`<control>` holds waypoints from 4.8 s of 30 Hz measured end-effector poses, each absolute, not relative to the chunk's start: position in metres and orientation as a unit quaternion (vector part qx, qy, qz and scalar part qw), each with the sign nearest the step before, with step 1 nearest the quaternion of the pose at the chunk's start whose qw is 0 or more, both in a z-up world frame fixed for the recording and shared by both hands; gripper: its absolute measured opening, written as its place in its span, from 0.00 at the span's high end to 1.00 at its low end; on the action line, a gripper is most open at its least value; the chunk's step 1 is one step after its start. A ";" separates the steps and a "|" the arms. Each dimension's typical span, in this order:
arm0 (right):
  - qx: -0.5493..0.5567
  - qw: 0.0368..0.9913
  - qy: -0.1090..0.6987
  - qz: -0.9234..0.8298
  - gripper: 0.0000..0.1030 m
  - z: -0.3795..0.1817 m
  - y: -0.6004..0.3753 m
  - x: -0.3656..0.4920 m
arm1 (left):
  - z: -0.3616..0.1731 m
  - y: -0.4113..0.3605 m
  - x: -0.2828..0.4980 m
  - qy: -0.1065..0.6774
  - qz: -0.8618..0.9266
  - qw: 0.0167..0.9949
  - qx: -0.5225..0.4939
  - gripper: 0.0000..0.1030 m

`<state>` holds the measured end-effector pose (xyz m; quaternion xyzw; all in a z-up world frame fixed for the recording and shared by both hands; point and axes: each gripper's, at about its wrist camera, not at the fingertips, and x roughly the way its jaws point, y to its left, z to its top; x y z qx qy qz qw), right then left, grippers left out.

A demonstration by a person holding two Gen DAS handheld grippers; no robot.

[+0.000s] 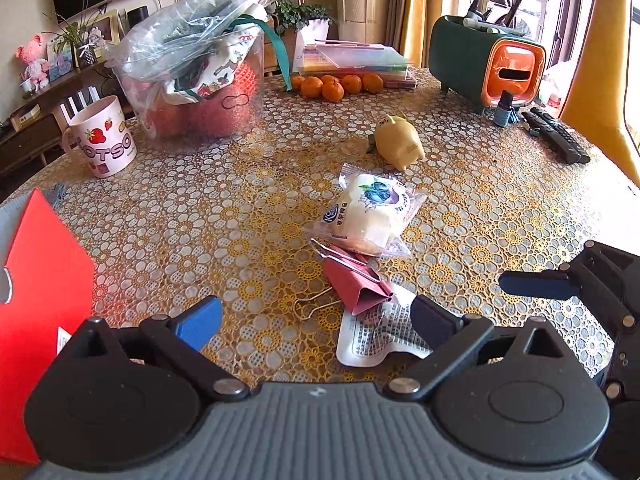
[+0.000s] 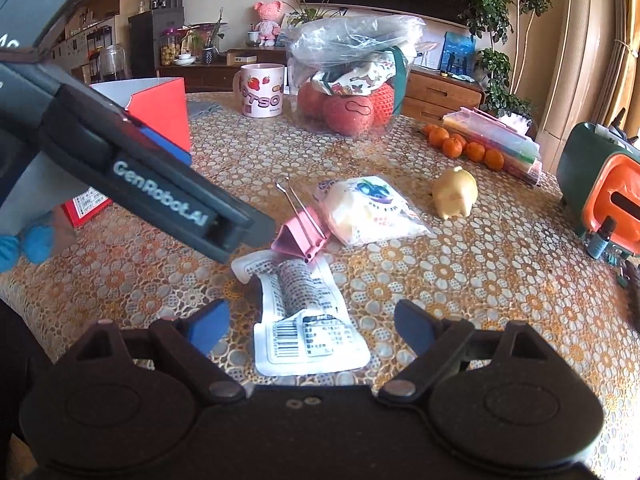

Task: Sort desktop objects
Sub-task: 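Grasp the pink binder clip with left tool while right tool grasps the white barcode receipt, then carry the binder clip with left tool while right tool carries the receipt over the red box, then open left tool to drop the binder clip while right tool releases the receipt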

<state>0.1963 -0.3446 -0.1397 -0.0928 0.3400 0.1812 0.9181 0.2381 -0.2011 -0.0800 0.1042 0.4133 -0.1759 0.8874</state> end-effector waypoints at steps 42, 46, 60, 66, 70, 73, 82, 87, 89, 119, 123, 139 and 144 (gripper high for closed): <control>-0.061 0.912 0.367 0.172 0.52 -0.163 -0.340 0.224 | -0.115 -0.230 0.276 0.429 -0.178 0.881 0.088 0.61; -0.064 0.913 0.362 0.176 0.61 -0.159 -0.340 0.222 | -0.110 -0.223 0.270 0.425 -0.184 0.883 0.084 0.61; -0.090 0.920 0.346 0.161 0.76 -0.143 -0.333 0.207 | -0.081 -0.187 0.247 0.412 -0.179 0.891 0.068 0.61; -0.089 0.921 0.346 0.153 0.80 -0.134 -0.331 0.198 | -0.067 -0.170 0.229 0.409 -0.180 0.892 0.063 0.61; -0.091 0.924 0.342 0.149 0.82 -0.125 -0.328 0.190 | -0.059 -0.160 0.218 0.408 -0.179 0.894 0.057 0.61; -0.086 0.926 0.340 0.143 0.82 -0.119 -0.328 0.186 | -0.052 -0.151 0.210 0.406 -0.180 0.895 0.054 0.61; -0.054 0.927 0.343 0.143 0.82 -0.094 -0.326 0.175 | -0.027 -0.116 0.184 0.405 -0.184 0.895 0.036 0.61; -0.055 0.930 0.332 0.150 0.82 -0.077 -0.311 0.165 | -0.014 -0.095 0.171 0.398 -0.181 0.899 0.027 0.61; -0.056 0.931 0.326 0.154 0.82 -0.071 -0.304 0.161 | -0.010 -0.086 0.166 0.396 -0.179 0.900 0.024 0.61; -0.101 0.920 0.272 0.262 0.82 -0.007 -0.122 0.176 | 0.028 0.109 0.142 0.361 -0.089 0.928 0.004 0.61; -0.098 0.918 0.273 0.270 0.82 -0.003 -0.096 0.194 | 0.027 0.132 0.155 0.363 -0.073 0.929 -0.003 0.61; -0.099 0.910 0.312 0.254 0.82 -0.031 -0.036 0.266 | -0.003 0.170 0.236 0.387 -0.034 0.922 -0.005 0.61; -0.104 0.906 0.328 0.246 0.82 -0.047 -0.026 0.279 | -0.023 0.171 0.260 0.409 -0.026 0.912 0.004 0.61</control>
